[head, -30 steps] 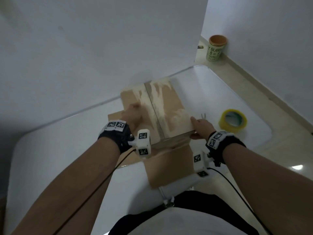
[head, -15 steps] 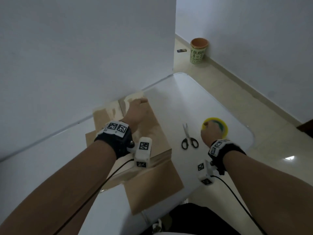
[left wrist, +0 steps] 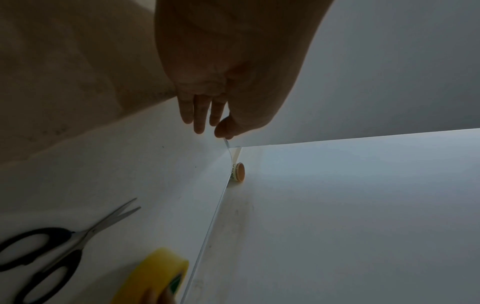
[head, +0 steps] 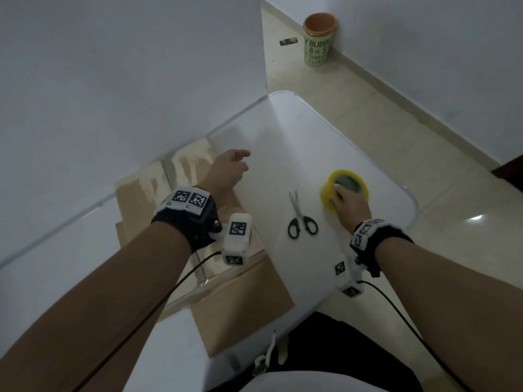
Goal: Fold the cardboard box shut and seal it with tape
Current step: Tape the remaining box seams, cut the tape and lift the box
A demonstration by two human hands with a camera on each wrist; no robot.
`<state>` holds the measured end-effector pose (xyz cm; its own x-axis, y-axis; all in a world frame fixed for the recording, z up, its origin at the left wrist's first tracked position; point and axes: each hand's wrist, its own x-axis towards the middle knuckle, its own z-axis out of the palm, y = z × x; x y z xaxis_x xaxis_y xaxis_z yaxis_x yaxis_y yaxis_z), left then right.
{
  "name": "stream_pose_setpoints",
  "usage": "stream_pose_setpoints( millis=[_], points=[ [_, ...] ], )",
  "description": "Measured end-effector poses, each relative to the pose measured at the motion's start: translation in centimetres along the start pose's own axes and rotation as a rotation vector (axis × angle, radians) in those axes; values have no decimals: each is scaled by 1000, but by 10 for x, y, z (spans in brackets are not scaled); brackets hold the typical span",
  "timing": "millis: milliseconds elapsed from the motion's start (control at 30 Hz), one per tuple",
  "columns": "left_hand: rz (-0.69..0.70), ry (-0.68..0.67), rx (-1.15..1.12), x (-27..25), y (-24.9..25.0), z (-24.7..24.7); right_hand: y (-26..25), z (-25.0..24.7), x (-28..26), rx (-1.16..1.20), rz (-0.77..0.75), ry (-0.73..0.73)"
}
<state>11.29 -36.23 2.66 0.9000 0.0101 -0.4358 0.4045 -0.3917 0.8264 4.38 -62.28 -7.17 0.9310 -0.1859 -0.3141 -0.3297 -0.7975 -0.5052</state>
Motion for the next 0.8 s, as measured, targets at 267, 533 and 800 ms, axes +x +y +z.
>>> stream_pose_setpoints(
  millis=[267,533,800],
  points=[
    [-35,-55,-155,-6,7,1,-94,-36,-17,462,-121,111],
    [-90,-24,-308,-50,-11,-43,-168,-23,-57,381,-375,31],
    [161,-1,-96,-104,-1,-93,-208,-16,-88,311,-448,12]
  ],
)
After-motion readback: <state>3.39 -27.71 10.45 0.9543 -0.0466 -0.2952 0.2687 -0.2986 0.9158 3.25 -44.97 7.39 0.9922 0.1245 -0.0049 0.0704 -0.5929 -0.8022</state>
